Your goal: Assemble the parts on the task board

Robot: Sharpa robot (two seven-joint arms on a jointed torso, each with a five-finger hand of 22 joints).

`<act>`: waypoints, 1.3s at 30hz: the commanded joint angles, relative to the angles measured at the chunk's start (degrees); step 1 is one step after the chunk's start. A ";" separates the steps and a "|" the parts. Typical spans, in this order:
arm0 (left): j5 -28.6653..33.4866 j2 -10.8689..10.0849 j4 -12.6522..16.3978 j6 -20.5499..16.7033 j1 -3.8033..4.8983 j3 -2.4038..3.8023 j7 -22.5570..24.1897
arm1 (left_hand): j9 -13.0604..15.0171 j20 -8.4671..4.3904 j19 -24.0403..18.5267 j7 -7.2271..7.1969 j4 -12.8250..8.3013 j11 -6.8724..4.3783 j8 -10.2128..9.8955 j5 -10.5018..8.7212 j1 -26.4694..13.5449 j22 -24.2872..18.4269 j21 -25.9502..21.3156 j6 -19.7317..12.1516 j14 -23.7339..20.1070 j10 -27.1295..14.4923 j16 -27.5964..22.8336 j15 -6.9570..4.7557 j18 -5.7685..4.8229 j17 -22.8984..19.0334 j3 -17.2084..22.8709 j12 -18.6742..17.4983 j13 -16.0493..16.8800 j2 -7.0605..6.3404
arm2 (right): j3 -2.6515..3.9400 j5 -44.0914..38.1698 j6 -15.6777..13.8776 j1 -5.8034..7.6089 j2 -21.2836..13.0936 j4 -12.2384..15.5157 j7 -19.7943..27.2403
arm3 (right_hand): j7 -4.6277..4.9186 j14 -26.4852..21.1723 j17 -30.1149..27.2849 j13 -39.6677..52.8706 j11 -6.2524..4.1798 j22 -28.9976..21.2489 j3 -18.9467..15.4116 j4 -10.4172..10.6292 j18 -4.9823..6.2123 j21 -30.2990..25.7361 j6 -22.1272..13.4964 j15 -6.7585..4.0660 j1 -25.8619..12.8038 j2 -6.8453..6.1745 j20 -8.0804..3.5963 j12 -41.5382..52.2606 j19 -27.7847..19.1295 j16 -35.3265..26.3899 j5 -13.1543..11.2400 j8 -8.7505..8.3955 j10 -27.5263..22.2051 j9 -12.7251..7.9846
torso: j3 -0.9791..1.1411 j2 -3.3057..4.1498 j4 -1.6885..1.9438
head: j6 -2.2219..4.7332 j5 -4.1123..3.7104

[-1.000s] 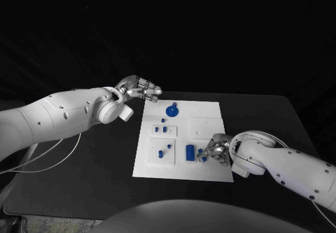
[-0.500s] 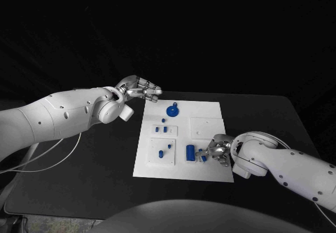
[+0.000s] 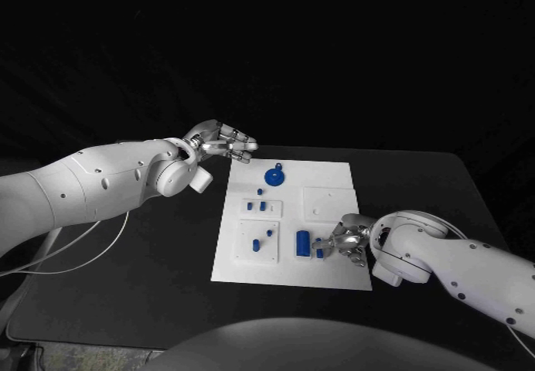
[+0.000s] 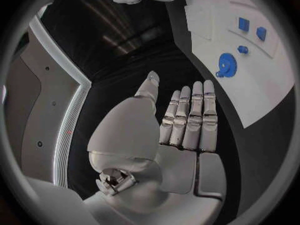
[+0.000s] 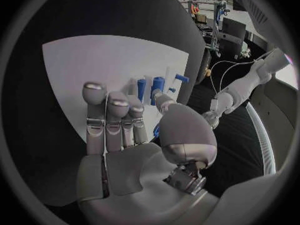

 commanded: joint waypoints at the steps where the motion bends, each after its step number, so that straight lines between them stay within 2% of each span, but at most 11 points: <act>1: -0.09 0.03 0.06 0.75 0.04 0.04 0.28 | 0.07 -0.02 -0.30 -0.05 0.42 -0.06 -0.04 -0.29 -0.26 -0.06 -0.19 -0.28 -0.36 -0.27 -0.24 -0.12 -0.63 -0.01 -0.02 0.23 0.09 0.11 | 0.00 0.76 -0.15 -0.06 -0.17 0.32 0.81 | 0.04 0.15 0.07 0.66 0.17 -0.07 0.13 -0.21 0.28 -0.05 0.40 -0.40 -0.48 -0.02 -0.23 -0.30 2.92 -0.34 -0.36 -0.22 0.26 0.07 | -0.01 -0.02 -0.01 | 0.00 -0.02; 5: -0.11 0.02 0.06 0.75 0.04 0.04 0.28 | 0.07 -0.02 -0.30 -0.05 0.42 -0.06 -0.04 -0.29 -0.26 -0.06 -0.19 -0.28 -0.36 -0.27 -0.24 -0.12 -0.63 -0.01 -0.02 0.23 0.09 0.11 | 0.02 0.91 0.08 -0.06 -0.35 0.31 0.79 | -0.04 0.15 0.05 0.69 0.12 -0.12 0.43 -1.27 0.26 -0.07 0.47 -0.40 0.48 -0.31 -0.23 -0.27 2.91 -0.40 -0.36 -0.18 0.28 0.13 | -0.01 0.01 0.03 | 0.00 -0.02; 9: -0.12 0.00 0.05 0.75 0.04 0.03 0.27 | 0.07 -0.02 -0.30 -0.05 0.42 -0.06 -0.04 -0.29 -0.26 -0.06 -0.19 -0.28 -0.36 -0.27 -0.24 -0.12 -0.63 -0.01 -0.02 0.23 0.09 0.11 | 0.03 0.87 1.15 -0.06 -0.52 0.15 0.74 | -0.25 0.18 0.05 0.70 0.00 -0.10 1.38 -4.75 0.22 0.03 0.59 -0.41 4.76 -0.86 -0.18 -0.26 2.89 -0.39 -0.30 -0.16 0.26 0.32 | -0.02 0.01 0.04 | 0.00 -0.05; 11: -0.13 0.00 0.05 0.76 0.04 0.03 0.25 | 0.07 -0.02 -0.30 -0.05 0.42 -0.06 -0.04 -0.29 -0.26 -0.06 -0.19 -0.28 -0.36 -0.27 -0.24 -0.12 -0.63 -0.01 -0.02 0.23 0.09 0.11 | 0.03 0.82 1.67 -0.06 -0.56 0.12 0.73 | -0.26 0.19 -0.02 0.69 0.06 -0.10 0.18 -6.43 0.20 0.06 0.77 -0.32 5.83 -0.33 -0.11 -0.22 2.88 -0.39 -0.25 -0.25 0.22 0.33 | -0.01 0.02 0.01 | 0.00 -0.01; 15: -0.19 0.01 0.04 0.80 0.04 0.03 0.20 | 0.07 -0.02 -0.30 -0.05 0.42 -0.06 -0.04 -0.29 -0.26 -0.06 -0.19 -0.28 -0.36 -0.27 -0.24 -0.12 -0.63 -0.01 -0.02 0.23 0.09 0.11 | 0.03 0.64 2.52 -0.06 -0.54 0.09 0.75 | -0.36 0.16 -0.11 0.61 0.01 -0.09 -1.29 -8.28 0.15 0.05 1.20 -0.36 7.39 0.13 -0.11 -0.20 2.86 -0.38 -0.24 -0.26 0.16 0.23 | -0.02 0.02 0.01 | 0.00 -0.06; 20: -0.26 0.06 0.02 0.85 0.04 0.03 0.17 | 0.07 -0.01 -0.31 -0.05 0.43 -0.06 -0.04 -0.27 -0.12 -0.06 -0.18 -0.28 -0.37 -0.29 -0.24 -0.11 -0.63 -0.02 0.00 0.22 0.09 0.06 | 0.03 0.39 2.66 -0.06 -0.30 -0.26 0.74 | -0.48 0.17 -0.14 0.59 -0.05 -0.09 -2.43 -8.68 0.12 -0.01 1.42 -0.37 7.49 0.63 -0.12 -0.07 2.85 -0.31 -0.25 -0.22 0.18 0.05 | 0.00 -0.01 0.04 | 0.00 -0.14; 32: -0.28 0.11 0.00 0.91 0.04 0.03 0.14 | 0.07 -0.01 -0.31 -0.05 0.43 -0.06 -0.04 -0.27 -0.12 -0.06 -0.18 -0.28 -0.37 -0.29 -0.24 -0.11 -0.63 -0.02 0.00 0.22 0.09 0.06 | 0.03 -0.70 1.25 -0.07 1.07 -2.46 0.24 | -0.80 0.16 -0.08 0.62 -0.28 -0.07 -2.24 -7.23 -0.06 0.10 1.98 -0.56 6.60 1.52 -0.35 0.09 2.90 -0.27 -0.34 -0.16 0.39 0.67 | 0.02 0.04 0.08 | 0.00 -0.14; 39: -0.28 0.10 0.00 0.94 0.04 0.02 0.11 | 0.07 -0.01 -0.31 -0.05 0.43 -0.06 -0.04 -0.27 -0.12 -0.06 -0.18 -0.28 -0.37 -0.29 -0.24 -0.11 -0.63 -0.02 0.00 0.22 0.09 0.06 | 0.03 -1.22 1.40 -0.12 1.65 -3.83 0.28 | -0.90 0.18 -0.08 0.65 -0.36 -0.15 -1.34 -8.58 -0.20 0.00 1.95 -0.63 6.85 2.10 -0.46 -0.03 2.88 -0.35 -0.34 -0.20 0.41 0.89 | 0.02 0.03 0.06 | 0.00 -0.06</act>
